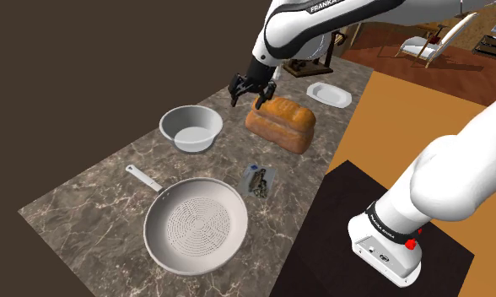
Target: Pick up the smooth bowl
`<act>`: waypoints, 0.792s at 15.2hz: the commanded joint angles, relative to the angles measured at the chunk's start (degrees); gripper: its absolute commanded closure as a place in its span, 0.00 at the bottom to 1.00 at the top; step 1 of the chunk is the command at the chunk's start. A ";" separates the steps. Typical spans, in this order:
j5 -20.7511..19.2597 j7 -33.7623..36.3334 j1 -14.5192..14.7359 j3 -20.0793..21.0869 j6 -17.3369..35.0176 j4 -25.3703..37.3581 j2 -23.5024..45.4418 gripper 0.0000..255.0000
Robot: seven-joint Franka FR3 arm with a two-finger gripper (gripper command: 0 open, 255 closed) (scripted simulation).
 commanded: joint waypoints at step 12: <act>6.28 -0.86 2.35 2.67 9.92 9.10 16.95 0.00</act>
